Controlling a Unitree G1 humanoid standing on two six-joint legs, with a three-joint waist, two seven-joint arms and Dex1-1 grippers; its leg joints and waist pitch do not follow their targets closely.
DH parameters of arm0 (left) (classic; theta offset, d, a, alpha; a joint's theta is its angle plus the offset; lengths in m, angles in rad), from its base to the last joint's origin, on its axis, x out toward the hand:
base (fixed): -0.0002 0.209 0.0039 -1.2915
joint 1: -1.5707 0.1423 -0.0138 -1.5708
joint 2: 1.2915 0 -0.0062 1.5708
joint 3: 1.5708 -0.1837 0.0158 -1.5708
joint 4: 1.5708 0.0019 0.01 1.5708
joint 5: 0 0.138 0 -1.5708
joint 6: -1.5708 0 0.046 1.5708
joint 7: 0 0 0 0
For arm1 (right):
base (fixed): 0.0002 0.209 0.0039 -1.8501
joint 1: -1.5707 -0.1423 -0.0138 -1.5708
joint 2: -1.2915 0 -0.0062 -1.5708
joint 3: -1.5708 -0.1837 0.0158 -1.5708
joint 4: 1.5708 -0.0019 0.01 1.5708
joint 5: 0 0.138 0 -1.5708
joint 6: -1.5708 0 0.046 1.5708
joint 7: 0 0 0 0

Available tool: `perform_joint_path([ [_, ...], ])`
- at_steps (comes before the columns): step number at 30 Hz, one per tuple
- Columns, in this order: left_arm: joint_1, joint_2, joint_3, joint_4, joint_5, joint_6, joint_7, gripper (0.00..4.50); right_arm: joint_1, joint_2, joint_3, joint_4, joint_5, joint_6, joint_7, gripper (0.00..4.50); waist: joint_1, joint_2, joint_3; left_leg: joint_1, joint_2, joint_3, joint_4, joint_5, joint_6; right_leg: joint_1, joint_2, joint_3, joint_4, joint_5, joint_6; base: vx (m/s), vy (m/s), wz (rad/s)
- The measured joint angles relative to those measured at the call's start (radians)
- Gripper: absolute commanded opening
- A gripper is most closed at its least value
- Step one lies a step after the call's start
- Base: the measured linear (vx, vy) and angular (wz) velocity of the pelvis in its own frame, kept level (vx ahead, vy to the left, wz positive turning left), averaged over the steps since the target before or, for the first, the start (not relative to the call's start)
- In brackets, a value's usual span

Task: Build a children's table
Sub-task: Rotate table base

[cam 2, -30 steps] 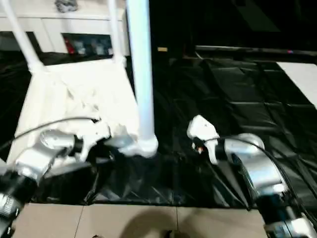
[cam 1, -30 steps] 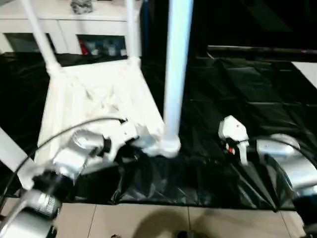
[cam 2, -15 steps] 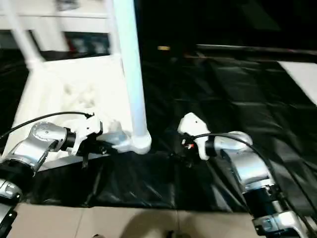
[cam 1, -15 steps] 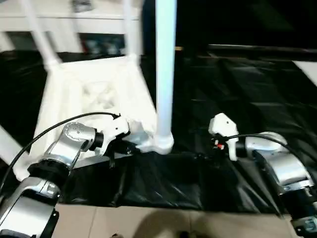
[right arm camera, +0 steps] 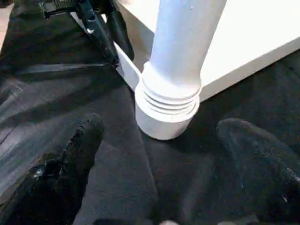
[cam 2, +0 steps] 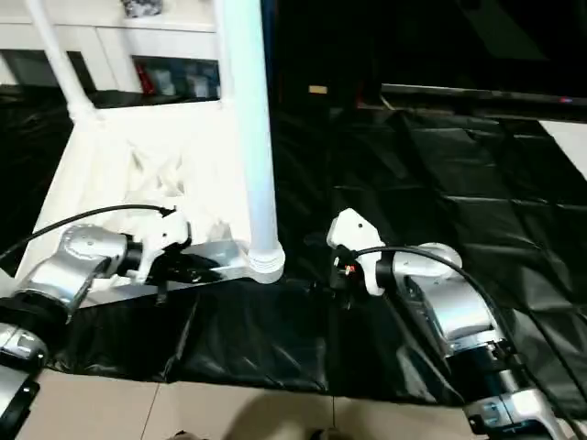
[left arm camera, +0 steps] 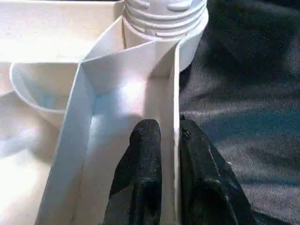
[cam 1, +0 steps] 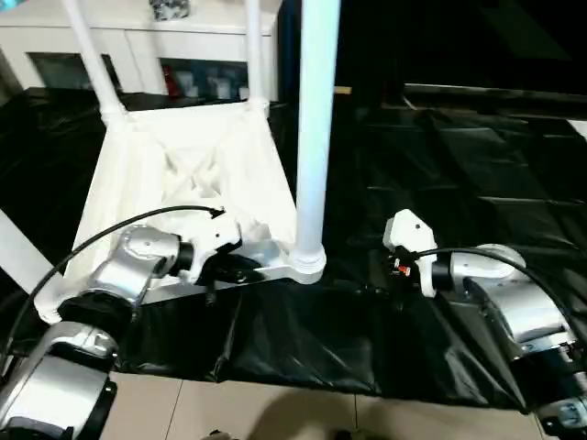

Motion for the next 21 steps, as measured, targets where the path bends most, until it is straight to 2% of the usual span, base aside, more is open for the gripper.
perform_joint_path([
  [3,0.002,-0.001,0.003,0.001,-0.006,0.001,-0.004,0.08,-0.011,0.024,0.001,0.006,0.000,-0.008,-0.006,4.50,0.000,0.000,0.000,0.000,0.000,0.000,0.000,0.000,0.000,0.000,0.000,0.000,0.000,0.000,0.000,0.000,0.000,0.00],
  [8,0.005,-0.002,0.008,0.001,-0.008,0.001,-0.015,0.08,-0.046,0.089,0.008,0.078,-0.004,-0.040,-0.040,4.50,-0.001,0.000,0.000,0.000,0.000,0.000,0.000,0.000,0.000,0.000,0.000,0.000,0.000,0.000,0.000,0.000,0.000,0.00],
  [12,0.007,-0.007,0.010,-0.006,-0.007,0.001,-0.022,0.08,-0.072,0.114,0.042,0.146,-0.035,-0.070,-0.072,4.50,0.001,0.002,-0.001,0.000,0.000,0.000,0.000,0.000,0.000,0.000,0.000,0.000,0.000,0.000,-0.001,0.000,0.000,0.00],
  [20,0.021,-0.009,0.021,-0.027,-0.008,0.005,-0.029,0.08,-0.154,0.187,0.046,0.327,-0.059,-0.177,-0.095,4.50,0.002,0.002,-0.001,0.000,0.000,0.000,0.000,0.000,0.000,-0.001,-0.001,0.001,0.003,0.000,0.000,0.000,0.000,0.00],
  [21,0.022,-0.008,0.022,-0.029,-0.008,0.006,-0.032,0.02,-0.165,0.194,0.046,0.348,-0.060,-0.192,-0.101,4.31,0.002,0.002,-0.001,0.000,0.000,0.000,0.000,0.000,0.000,-0.001,-0.001,0.001,0.003,0.000,0.000,0.000,0.000,0.00],
])
